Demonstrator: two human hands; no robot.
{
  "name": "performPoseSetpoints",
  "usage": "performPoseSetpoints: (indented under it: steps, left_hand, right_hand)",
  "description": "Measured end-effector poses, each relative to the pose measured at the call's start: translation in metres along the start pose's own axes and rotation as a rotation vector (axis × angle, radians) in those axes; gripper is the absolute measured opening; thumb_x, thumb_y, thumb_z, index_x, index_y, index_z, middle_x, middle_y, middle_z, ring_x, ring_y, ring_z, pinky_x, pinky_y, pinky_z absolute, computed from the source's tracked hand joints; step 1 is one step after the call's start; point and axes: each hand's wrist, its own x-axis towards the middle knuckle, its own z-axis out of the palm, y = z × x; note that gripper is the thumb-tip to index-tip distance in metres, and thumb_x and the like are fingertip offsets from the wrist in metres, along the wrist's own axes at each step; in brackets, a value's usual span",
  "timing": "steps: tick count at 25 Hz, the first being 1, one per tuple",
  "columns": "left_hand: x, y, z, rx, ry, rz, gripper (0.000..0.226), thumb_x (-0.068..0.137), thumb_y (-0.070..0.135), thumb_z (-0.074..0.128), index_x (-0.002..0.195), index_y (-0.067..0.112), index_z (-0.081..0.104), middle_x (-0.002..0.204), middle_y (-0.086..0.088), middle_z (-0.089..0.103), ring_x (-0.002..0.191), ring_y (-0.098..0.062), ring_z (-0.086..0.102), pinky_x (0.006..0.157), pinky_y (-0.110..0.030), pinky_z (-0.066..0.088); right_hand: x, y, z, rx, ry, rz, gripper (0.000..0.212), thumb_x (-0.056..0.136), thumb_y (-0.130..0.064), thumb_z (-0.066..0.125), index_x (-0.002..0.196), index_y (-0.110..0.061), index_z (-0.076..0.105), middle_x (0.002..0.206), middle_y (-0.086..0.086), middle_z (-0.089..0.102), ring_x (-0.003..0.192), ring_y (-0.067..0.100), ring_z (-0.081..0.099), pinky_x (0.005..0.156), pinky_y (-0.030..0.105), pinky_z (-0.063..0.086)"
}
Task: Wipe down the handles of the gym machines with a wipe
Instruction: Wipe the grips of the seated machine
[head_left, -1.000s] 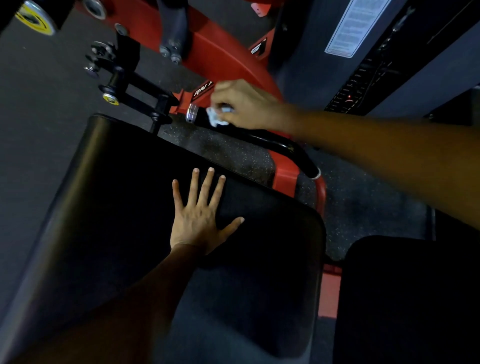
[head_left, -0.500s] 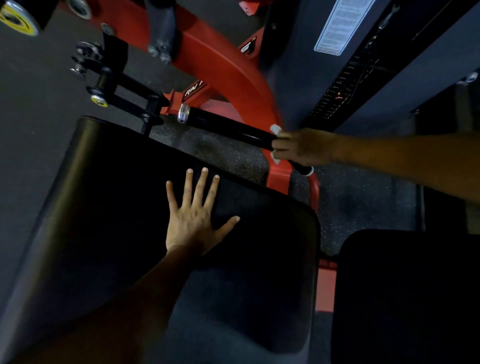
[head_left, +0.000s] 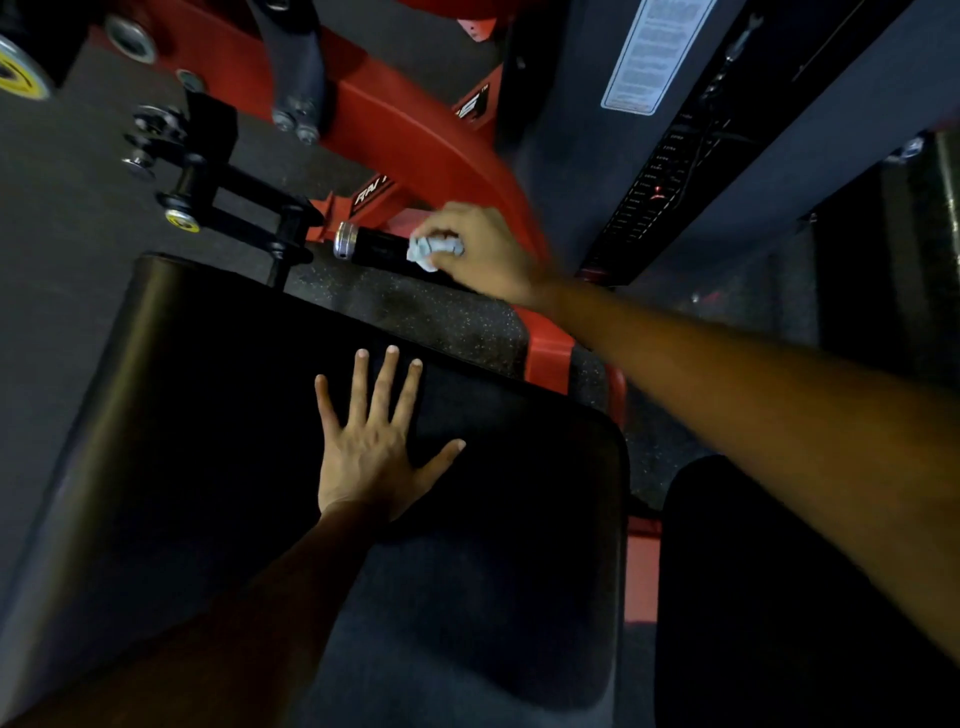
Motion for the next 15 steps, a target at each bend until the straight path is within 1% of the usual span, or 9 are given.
performPoseSetpoints:
  steps: [1, 3, 5, 7, 8, 10, 11, 13, 15]
  left_hand:
    - [0.0, 0.0, 0.0, -0.005, 0.0, 0.003, 0.094, 0.079, 0.078, 0.024, 0.149, 0.016, 0.027, 0.157, -0.009, 0.019, 0.145, -0.032, 0.009, 0.111, -0.061, 0.001]
    - [0.001, 0.0, 0.0, -0.019, 0.003, 0.007, 0.094, 0.079, 0.078, 0.026, 0.149, 0.016, 0.027, 0.157, -0.01, 0.02, 0.145, -0.032, 0.01, 0.111, -0.061, 0.001]
    - [0.0, -0.001, -0.001, -0.021, -0.001, 0.01, 0.094, 0.079, 0.078, 0.026, 0.149, 0.015, 0.027, 0.157, -0.01, 0.02, 0.145, -0.032, 0.009, 0.111, -0.061, 0.001]
    - [0.0, -0.001, -0.001, -0.015, -0.006, 0.011, 0.094, 0.079, 0.078, 0.025, 0.149, 0.015, 0.026, 0.157, -0.01, 0.019, 0.145, -0.032, 0.009, 0.111, -0.061, 0.001]
    - [0.0, -0.001, -0.001, -0.012, -0.006, 0.01, 0.094, 0.079, 0.078, 0.025, 0.149, 0.015, 0.026, 0.157, -0.01, 0.019, 0.145, -0.032, 0.009, 0.111, -0.061, 0.0]
    - [0.0, 0.0, -0.001, -0.002, -0.006, 0.005, 0.094, 0.079, 0.078, 0.024, 0.149, 0.016, 0.026, 0.157, -0.009, 0.019, 0.145, -0.031, 0.009, 0.111, -0.061, 0.001]
    - [0.0, 0.0, 0.0, 0.005, -0.007, 0.0, 0.094, 0.079, 0.078, 0.024, 0.149, 0.016, 0.026, 0.157, -0.009, 0.019, 0.145, -0.031, 0.009, 0.111, -0.061, 0.001]
    - [0.0, 0.0, 0.0, 0.01, -0.007, -0.002, 0.094, 0.079, 0.078, 0.023, 0.149, 0.016, 0.023, 0.158, -0.009, 0.018, 0.146, -0.031, 0.008, 0.111, -0.062, 0.002]
    - [0.0, 0.0, 0.0, 0.007, -0.008, 0.001, 0.094, 0.079, 0.078, 0.023, 0.149, 0.016, 0.023, 0.158, -0.009, 0.018, 0.146, -0.031, 0.008, 0.111, -0.062, 0.002]
  right_hand:
    - [-0.006, 0.003, 0.009, -0.015, 0.013, -0.003, 0.021, 0.079, -0.004, 0.066, 0.099, -0.004, 0.071, 0.09, -0.003, 0.06, 0.079, 0.008, 0.054, 0.067, 0.003, 0.038]
    - [-0.026, 0.015, 0.008, 0.009, 0.086, 0.022, 0.017, 0.081, -0.009, 0.066, 0.096, -0.008, 0.073, 0.09, -0.006, 0.061, 0.081, 0.009, 0.056, 0.068, 0.004, 0.036]
    - [-0.048, 0.036, -0.002, 0.017, 0.18, 0.123, 0.017, 0.08, -0.015, 0.064, 0.094, -0.013, 0.074, 0.093, -0.007, 0.065, 0.086, 0.012, 0.059, 0.076, 0.015, 0.042]
    - [-0.059, 0.048, -0.005, -0.003, 0.222, 0.239, 0.019, 0.081, -0.018, 0.063, 0.096, -0.017, 0.074, 0.096, 0.002, 0.069, 0.089, 0.015, 0.06, 0.08, 0.025, 0.047]
    - [-0.059, 0.047, -0.002, -0.013, 0.253, 0.225, 0.019, 0.08, -0.017, 0.062, 0.094, -0.017, 0.075, 0.095, 0.005, 0.07, 0.088, 0.014, 0.06, 0.08, 0.025, 0.048]
    - [-0.053, 0.03, 0.009, -0.022, 0.274, 0.089, 0.017, 0.078, -0.007, 0.063, 0.09, -0.007, 0.075, 0.093, 0.012, 0.071, 0.086, 0.013, 0.062, 0.078, 0.012, 0.046]
    - [-0.05, 0.021, 0.014, -0.03, 0.269, 0.032, 0.018, 0.077, 0.0, 0.062, 0.092, -0.001, 0.073, 0.094, 0.015, 0.071, 0.087, 0.016, 0.064, 0.08, 0.008, 0.044]
    - [-0.051, 0.019, 0.019, -0.059, 0.252, 0.007, 0.024, 0.079, 0.007, 0.059, 0.099, 0.003, 0.07, 0.103, 0.017, 0.069, 0.097, 0.021, 0.066, 0.089, 0.011, 0.042]
    - [-0.062, 0.034, 0.016, -0.042, 0.24, 0.09, 0.028, 0.083, 0.007, 0.055, 0.105, -0.001, 0.069, 0.113, 0.014, 0.066, 0.108, 0.018, 0.062, 0.099, 0.012, 0.038]
